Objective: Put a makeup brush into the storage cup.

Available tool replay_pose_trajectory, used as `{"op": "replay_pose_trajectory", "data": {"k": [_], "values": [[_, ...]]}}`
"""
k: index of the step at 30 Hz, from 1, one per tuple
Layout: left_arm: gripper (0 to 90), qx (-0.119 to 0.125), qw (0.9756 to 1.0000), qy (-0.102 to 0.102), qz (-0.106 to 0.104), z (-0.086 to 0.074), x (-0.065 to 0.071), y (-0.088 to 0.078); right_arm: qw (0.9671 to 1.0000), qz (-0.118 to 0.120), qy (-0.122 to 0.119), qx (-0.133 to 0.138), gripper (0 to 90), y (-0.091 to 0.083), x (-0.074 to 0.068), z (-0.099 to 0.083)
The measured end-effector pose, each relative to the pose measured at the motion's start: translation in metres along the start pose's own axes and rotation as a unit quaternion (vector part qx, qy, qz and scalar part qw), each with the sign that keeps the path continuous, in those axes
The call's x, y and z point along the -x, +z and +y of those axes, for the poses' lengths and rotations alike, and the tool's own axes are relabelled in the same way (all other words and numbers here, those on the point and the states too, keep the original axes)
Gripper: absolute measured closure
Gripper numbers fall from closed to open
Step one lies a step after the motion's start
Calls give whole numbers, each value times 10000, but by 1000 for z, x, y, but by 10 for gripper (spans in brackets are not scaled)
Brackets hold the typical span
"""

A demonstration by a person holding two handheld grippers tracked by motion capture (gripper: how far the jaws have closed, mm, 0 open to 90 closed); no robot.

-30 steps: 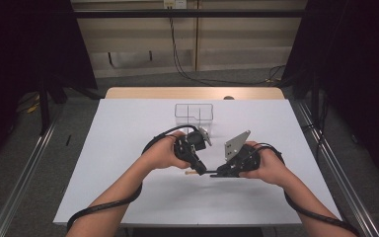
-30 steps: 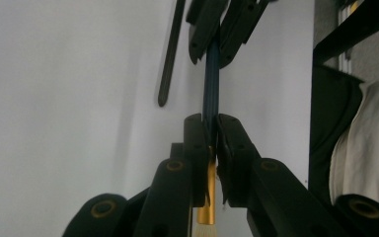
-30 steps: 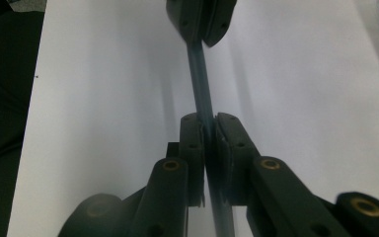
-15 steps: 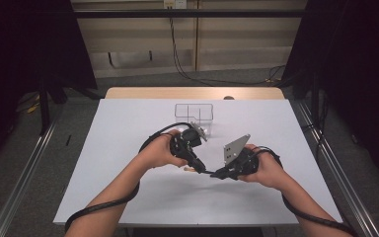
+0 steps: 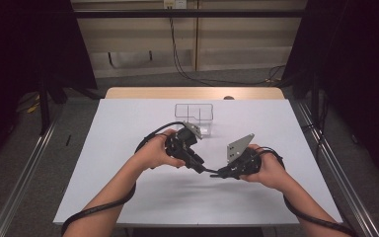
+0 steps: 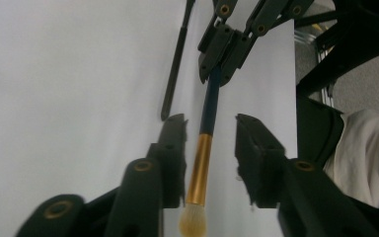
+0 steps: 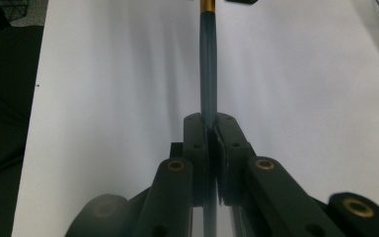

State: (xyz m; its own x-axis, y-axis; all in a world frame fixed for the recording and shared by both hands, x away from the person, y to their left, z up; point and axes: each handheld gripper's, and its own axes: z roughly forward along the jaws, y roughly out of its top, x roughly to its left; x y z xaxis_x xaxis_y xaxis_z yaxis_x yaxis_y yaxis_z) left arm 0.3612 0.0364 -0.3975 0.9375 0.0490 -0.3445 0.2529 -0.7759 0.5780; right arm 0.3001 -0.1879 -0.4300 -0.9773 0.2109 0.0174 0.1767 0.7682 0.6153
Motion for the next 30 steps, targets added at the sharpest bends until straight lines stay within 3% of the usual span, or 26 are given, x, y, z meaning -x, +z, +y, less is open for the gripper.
{"op": "replay_pose_trajectory", "data": {"k": [2, 9, 13, 15, 24, 30], "values": [[520, 258, 9997, 23, 22, -3, 0, -2, 10000, -4, 29, -14, 852, 0, 0, -1], [329, 631, 9978, 107, 145, -15, -3, -4, 9999, -69, 112, 104, 852, -1, 2, -4], [201, 911, 9957, -20, 145, -22, -4, -5, 9998, -69, 170, 103, 852, 0, 1, -6], [166, 947, 9953, 26, 215, -25, -4, -7, 9997, -85, 181, 105, 852, 1, 1, -7], [80, 1453, 9883, -60, 471, -42, -2, -10, 9994, -113, 247, 191, 852, 4, 0, -8], [69, 1899, 9807, -150, 450, -52, -4, -13, 9985, -115, 370, 379, 851, 3, 1, -12]]}}
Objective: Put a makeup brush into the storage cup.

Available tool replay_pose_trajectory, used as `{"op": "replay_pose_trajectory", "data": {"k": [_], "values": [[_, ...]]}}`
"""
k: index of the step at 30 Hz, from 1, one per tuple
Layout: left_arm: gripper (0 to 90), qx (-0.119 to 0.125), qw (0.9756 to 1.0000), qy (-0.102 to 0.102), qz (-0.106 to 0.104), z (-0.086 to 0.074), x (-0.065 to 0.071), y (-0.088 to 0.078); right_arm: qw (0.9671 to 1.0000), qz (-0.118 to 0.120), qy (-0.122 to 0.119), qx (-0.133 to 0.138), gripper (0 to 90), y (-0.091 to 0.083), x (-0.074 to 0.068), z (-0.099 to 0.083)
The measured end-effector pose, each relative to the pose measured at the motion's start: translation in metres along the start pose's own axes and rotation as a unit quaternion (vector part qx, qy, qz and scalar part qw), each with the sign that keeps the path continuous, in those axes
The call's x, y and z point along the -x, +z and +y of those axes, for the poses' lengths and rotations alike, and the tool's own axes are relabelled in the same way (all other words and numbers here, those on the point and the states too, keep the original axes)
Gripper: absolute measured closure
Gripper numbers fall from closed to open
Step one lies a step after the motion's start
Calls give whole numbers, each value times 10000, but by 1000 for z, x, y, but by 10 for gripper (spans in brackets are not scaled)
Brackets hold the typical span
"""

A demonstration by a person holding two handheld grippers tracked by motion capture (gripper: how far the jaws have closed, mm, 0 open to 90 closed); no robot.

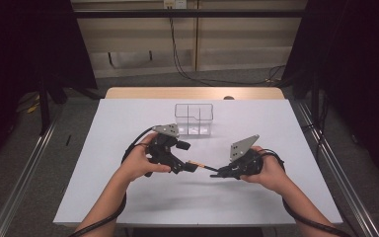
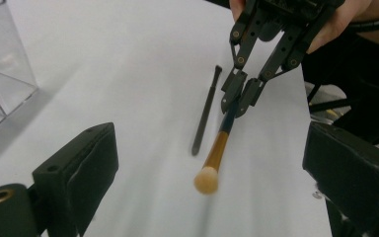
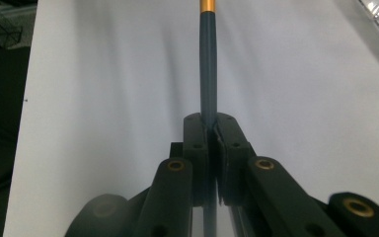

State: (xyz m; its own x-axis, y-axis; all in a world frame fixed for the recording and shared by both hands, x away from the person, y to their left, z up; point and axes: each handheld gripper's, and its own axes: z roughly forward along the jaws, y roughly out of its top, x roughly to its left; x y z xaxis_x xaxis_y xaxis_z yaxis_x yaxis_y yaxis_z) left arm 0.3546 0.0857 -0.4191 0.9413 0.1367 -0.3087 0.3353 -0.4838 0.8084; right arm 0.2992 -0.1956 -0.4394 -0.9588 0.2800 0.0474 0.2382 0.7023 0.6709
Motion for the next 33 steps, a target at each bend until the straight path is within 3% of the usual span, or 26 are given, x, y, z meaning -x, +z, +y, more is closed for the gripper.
{"op": "replay_pose_trajectory", "data": {"k": [8, 18, 21, 33], "values": [[75, 444, 9990, -80, 53, -9, -2, -5, 9997, 31, 77, 232, 851, 0, 0, -2], [66, 713, 9973, 39, 181, -18, -2, -5, 9970, 1, 414, 652, 851, 0, 0, -7], [67, 789, 9967, -2, 186, -18, -3, -5, 9942, -16, 546, 922, 851, 1, 0, -8], [90, 969, 9952, -41, 151, -18, -3, -4, 9856, -200, 753, 1504, 850, -3, -4, -3]]}}
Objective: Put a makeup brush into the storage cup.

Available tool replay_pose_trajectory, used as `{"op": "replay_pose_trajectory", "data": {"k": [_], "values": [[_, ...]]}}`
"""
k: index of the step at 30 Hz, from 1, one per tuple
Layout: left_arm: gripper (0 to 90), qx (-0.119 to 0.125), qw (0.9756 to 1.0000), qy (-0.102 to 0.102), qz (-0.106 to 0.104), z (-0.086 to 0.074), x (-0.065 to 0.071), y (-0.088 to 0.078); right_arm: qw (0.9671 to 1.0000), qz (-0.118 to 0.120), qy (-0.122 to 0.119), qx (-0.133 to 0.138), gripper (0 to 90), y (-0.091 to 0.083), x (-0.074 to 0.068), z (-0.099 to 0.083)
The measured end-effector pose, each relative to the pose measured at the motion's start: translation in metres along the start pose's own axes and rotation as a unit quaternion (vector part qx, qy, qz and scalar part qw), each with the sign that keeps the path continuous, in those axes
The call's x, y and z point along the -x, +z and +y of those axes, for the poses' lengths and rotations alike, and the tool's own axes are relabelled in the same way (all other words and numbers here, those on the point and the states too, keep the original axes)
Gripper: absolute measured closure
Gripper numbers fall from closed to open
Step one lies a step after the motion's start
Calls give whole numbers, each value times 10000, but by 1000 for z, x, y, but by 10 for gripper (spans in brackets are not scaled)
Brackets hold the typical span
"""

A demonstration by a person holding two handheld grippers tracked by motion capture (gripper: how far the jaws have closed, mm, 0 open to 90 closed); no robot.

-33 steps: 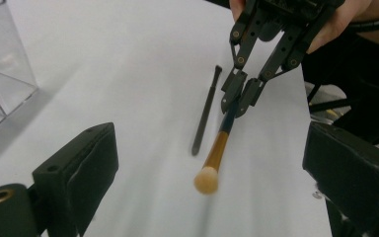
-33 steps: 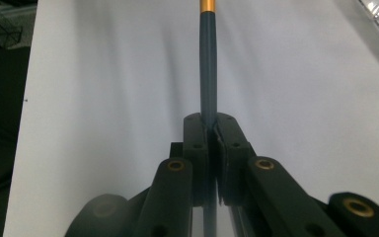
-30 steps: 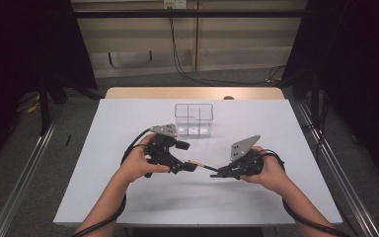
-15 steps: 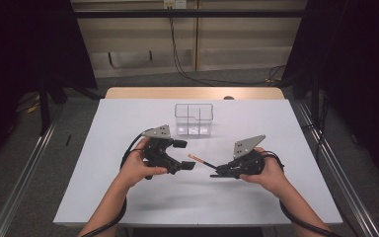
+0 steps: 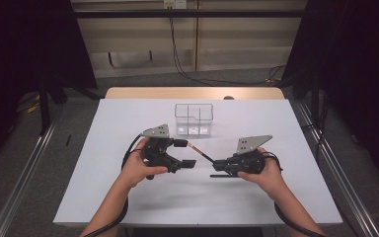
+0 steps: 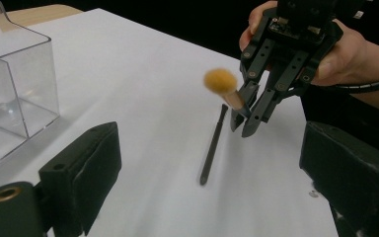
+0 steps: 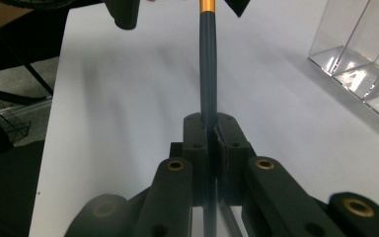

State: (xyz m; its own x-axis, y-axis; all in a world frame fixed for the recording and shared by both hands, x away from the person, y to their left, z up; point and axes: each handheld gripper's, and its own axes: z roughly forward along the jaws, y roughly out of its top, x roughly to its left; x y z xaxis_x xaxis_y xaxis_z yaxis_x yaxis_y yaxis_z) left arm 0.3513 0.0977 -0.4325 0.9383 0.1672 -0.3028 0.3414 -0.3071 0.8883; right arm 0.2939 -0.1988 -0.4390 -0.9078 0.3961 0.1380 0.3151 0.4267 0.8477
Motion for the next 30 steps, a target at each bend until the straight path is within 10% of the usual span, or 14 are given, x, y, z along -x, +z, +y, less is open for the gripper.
{"op": "replay_pose_trajectory", "data": {"k": [20, 30], "values": [[128, 282, 9996, 37, -73, 2, 2, 4, 9970, -155, 198, 735, 850, 12, -9, 0], [308, 458, 9988, -57, -138, 0, 0, 5, 9947, -361, 330, 904, 850, 14, -12, 0]]}}
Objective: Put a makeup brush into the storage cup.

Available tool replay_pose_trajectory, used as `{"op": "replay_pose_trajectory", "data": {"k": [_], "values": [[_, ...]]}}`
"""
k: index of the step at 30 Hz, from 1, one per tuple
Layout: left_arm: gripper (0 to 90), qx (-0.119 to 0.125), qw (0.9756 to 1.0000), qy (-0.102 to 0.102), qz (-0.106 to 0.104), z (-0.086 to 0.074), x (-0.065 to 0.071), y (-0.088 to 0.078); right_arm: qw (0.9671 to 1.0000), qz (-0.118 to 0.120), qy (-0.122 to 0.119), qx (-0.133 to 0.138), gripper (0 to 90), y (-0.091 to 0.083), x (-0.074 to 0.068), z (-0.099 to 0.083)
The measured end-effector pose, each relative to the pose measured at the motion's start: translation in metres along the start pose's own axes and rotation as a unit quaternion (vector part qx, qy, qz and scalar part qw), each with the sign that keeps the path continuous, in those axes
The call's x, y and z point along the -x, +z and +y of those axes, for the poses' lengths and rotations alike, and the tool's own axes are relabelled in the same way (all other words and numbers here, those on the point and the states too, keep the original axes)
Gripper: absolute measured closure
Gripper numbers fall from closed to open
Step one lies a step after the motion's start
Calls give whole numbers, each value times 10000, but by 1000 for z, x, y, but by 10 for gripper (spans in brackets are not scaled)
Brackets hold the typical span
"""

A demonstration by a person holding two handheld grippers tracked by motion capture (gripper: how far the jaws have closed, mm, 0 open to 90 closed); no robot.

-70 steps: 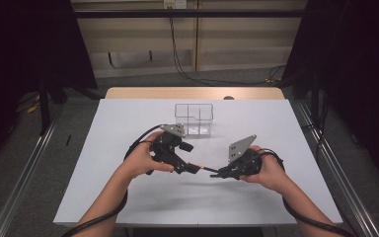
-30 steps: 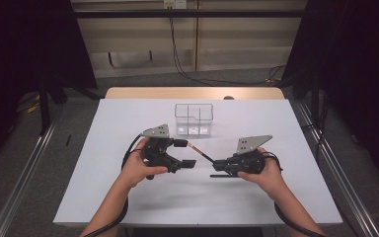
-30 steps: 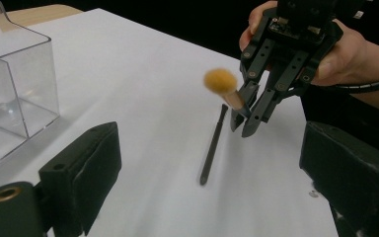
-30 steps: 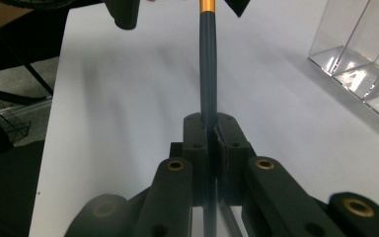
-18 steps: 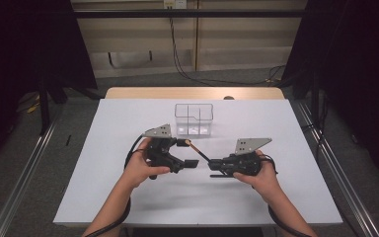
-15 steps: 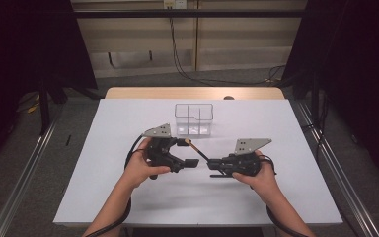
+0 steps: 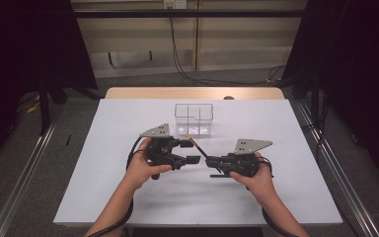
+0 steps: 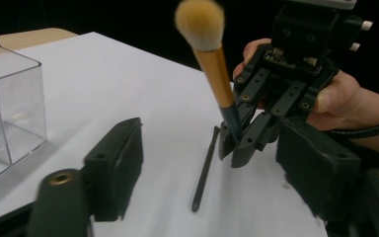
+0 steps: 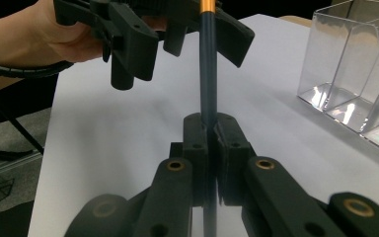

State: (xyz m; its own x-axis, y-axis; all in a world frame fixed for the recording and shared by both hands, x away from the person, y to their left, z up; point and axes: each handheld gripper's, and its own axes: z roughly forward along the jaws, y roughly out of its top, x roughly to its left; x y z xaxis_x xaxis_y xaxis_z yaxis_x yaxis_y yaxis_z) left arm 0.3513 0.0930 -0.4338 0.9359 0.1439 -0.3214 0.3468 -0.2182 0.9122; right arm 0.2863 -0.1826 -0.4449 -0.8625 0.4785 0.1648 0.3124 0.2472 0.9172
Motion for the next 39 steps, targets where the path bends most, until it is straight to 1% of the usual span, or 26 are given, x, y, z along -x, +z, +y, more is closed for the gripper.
{"op": "replay_pose_trajectory", "data": {"k": [1, 2, 4, 5, 6, 9, 12, 14, 15, 16, 17, 18, 21, 24, 26, 27, 28, 30, 32, 35, 37, 39], "values": [[325, 45, 10000, -75, 39, 0, -1, 0, 10000, -30, -3, 19, 850, 0, 0, 0], [354, 99, 9999, -108, 29, 0, -2, -1, 10000, -56, -2, 37, 850, 0, -1, 0], [396, 135, 9998, -62, 108, -1, -2, -2, 9999, -120, -5, 25, 850, 1, -1, 1], [414, 185, 9998, -74, 81, -2, -2, -2, 9999, -154, -9, 33, 850, 1, -2, 1], [427, 192, 9997, -15, 122, -2, -2, -3, 9999, -144, 22, 35, 850, 2, -2, 1], [447, 250, 9996, 25, 114, -1, -1, -2, 9998, -181, 35, -6, 849, 4, -3, 1], [489, 314, 9994, -50, 132, -1, -1, -2, 9999, -163, 32, 9, 850, 6, -4, 2], [523, 311, 9993, -141, 162, -1, -1, -3, 9999, -142, 76, 30, 850, 7, -4, 3], [538, 315, 9992, -210, 140, -1, -1, -3, 9999, -145, 87, 3, 849, 8, -4, 3], [552, 336, 9991, -228, 125, -1, -1, -3, 9999, -142, 53, -22, 849, 9, -5, 3], [565, 324, 9991, -207, 163, -1, -1, -3, 9999, -144, 31, -32, 849, 9, -6, 3], [575, 318, 9991, -229, 185, -1, -1, -3, 9999, -147, 52, -25, 849, 10, -6, 2], [638, 380, 9987, -319, 150, -2, -1, -4, 9998, -177, 101, 11, 848, 11, -6, 2], [692, 354, 9987, -336, 133, -1, 0, -4, 9997, -190, 155, 53, 848, 12, -5, 2], [722, 374, 9986, -363, 79, -1, 0, -3, 9996, -214, 172, 101, 849, 12, -5, 2], [726, 337, 9988, -331, 105, -1, 0, -3, 9995, -211, 200, 103, 848, 13, -5, 2], [730, 352, 9987, -357, 84, -2, 0, -3, 9995, -224, 213, 102, 848, 13, -5, 2], [732, 366, 9987, -337, 81, -2, 0, -2, 9993, -221, 284, 99, 848, 15, -5, 1], [741, 365, 9988, -325, 94, -2, 1, -1, 9993, -194, 305, 103, 848, 17, -6, 0], [760, 415, 9985, -364, 46, -2, 0, -2, 9991, -201, 315, 187, 848, 18, -7, 1], [769, 472, 9981, -393, 15, -2, 0, -2, 9990, -204, 337, 197, 847, 18, -7, 1], [780, 511, 9977, -442, -17, -2, 0, -3, 9991, -205, 310, 191, 847, 19, -7, 1]]}}
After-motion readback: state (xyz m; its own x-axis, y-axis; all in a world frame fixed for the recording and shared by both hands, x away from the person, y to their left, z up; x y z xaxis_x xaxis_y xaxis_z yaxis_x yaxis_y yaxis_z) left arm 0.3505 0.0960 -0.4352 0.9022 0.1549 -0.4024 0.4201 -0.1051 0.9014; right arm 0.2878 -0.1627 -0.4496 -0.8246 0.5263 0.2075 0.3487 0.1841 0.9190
